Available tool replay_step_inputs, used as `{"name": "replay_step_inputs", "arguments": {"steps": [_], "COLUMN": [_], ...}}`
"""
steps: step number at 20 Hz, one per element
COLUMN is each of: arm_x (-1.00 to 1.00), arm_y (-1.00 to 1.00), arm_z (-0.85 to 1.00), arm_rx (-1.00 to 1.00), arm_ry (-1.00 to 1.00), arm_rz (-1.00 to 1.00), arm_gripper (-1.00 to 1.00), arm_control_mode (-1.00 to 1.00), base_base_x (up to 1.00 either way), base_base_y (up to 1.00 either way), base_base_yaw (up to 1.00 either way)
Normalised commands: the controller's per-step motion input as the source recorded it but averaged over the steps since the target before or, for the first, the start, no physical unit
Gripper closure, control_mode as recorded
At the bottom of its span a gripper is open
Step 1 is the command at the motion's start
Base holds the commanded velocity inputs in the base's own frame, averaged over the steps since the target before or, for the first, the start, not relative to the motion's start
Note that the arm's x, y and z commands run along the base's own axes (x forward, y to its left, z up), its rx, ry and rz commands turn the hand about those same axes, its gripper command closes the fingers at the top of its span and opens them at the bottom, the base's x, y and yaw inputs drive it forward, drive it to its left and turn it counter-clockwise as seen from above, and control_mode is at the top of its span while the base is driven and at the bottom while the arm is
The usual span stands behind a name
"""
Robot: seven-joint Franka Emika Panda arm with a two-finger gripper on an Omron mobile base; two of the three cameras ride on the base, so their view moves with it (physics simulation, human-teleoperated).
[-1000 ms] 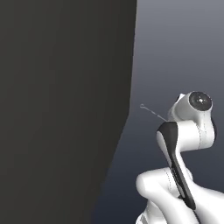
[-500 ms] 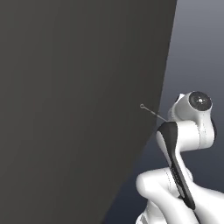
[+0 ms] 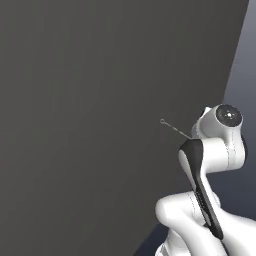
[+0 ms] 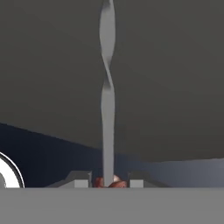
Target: Place the cold items (apple and corn) from the fridge in one tupperware on the dining counter. Place the warm items (hot dog and kebab skewer) in the stove area in another tupperware.
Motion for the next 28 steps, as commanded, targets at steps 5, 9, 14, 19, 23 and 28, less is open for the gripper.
{"name": "replay_step_inputs", "arguments": {"steps": [5, 9, 14, 19, 23, 28], "arm_x": [0.00, 0.00, 0.00, 0.00, 0.00, 0.00], "arm_y": [0.00, 0.00, 0.00, 0.00, 0.00, 0.00], "arm_z": [0.00, 0.00, 0.00, 0.00, 0.00, 0.00], "arm_rx": [0.00, 0.00, 0.00, 0.00, 0.00, 0.00], "arm_ry": [0.00, 0.00, 0.00, 0.00, 0.00, 0.00], "arm_rz": [0.00, 0.00, 0.00, 0.00, 0.00, 0.00], "arm_gripper": [1.00, 1.00, 1.00, 1.00, 1.00, 1.00], "arm_control_mode": [1.00, 1.00, 1.00, 1.00, 1.00, 1.00], "base_base_x": [1.00, 1.00, 1.00, 1.00, 1.00, 1.00], "base_base_y": [-0.50, -0.50, -0.53, -0.56, -0.58, -0.58], "base_base_yaw": [0.40, 0.41, 0.40, 0.40, 0.41, 0.44]}}
